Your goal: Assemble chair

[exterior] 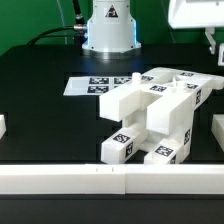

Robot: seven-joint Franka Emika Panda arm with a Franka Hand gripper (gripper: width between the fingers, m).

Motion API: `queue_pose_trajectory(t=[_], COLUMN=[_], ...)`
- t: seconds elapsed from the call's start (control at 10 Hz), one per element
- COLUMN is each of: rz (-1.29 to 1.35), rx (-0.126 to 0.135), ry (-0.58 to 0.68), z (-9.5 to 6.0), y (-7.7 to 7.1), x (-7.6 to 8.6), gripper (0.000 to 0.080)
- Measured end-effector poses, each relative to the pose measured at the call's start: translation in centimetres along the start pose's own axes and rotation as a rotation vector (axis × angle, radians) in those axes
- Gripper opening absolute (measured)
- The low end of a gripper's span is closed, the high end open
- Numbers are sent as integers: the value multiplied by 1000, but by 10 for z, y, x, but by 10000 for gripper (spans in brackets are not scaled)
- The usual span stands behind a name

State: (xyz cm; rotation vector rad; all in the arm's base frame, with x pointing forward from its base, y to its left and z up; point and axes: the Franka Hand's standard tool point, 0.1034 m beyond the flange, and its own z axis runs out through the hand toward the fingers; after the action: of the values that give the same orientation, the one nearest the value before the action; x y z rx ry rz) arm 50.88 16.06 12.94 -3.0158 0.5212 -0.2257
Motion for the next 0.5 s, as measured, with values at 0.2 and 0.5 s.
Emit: queue_pose_trajectory(t=[0.2,0.5], rz=[-33,-29], rx=[4,3], ry=[25,21], z=[-11,-8], y=[18,17], x=[32,28], gripper=[284,284])
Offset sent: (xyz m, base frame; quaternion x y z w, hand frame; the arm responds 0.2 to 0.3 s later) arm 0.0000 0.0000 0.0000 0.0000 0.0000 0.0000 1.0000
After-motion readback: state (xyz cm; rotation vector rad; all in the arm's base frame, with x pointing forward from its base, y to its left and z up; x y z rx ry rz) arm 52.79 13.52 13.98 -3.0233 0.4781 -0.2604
